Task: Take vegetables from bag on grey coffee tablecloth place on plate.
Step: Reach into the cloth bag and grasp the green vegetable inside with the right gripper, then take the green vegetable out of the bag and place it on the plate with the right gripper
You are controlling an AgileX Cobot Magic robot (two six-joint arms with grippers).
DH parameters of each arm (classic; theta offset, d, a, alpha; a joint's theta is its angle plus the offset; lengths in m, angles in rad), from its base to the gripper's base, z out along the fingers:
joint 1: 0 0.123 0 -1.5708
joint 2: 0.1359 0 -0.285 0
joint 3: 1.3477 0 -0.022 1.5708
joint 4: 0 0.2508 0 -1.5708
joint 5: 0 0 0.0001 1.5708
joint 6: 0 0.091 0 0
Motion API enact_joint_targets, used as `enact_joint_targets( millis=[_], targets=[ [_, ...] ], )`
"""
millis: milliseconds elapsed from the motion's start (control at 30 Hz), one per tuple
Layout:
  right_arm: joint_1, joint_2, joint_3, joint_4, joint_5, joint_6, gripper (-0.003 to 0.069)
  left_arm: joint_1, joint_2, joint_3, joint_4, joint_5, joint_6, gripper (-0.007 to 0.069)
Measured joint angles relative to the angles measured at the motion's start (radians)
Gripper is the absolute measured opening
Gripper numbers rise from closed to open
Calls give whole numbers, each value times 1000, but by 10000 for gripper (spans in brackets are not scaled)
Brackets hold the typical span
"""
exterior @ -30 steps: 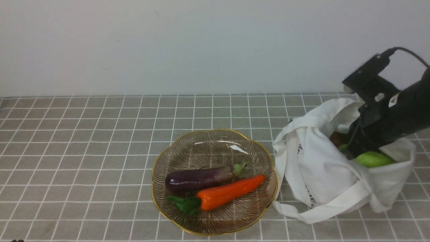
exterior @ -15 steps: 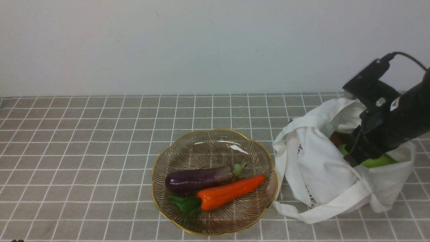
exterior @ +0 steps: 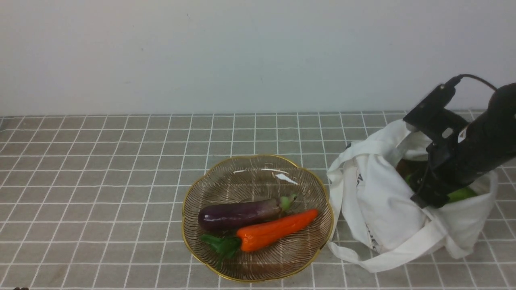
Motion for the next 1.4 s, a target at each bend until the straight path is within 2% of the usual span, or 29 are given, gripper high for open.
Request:
enact_joint_targets(
  millis=[133,267,433,700,867,1067,1133,1200,1267,1333,1400],
  targets=[
    [0,18,-6,-38,-10,2,477,0,0,0,0,0,0,-5],
    [0,25,-6,-92,-11,44,371,0,0,0,0,0,0,-5],
    [0,5,-9,-117,5,73,370,0,0,0,0,0,0,-5],
    [0,-156,-90,-26,65,81,366,0,0,0,0,0,0,-5],
    [0,-244,-138,81,67,83,366,0,0,0,0,0,0,-5],
    [1,-291,-176,326,57,75,366,0,0,0,0,0,0,-5],
    [16,-291,-187,489,45,14,366,0,0,0,0,0,0,-5],
    [52,-285,-191,626,38,-103,366,0,0,0,0,0,0,-5],
    [86,-278,-192,681,36,-166,366,0,0,0,0,0,0,-5],
    [168,-242,-197,788,30,-311,366,0,0,0,0,0,0,-5],
    [220,-218,-197,815,27,-381,366,0,0,0,0,0,0,-5]
  ],
)
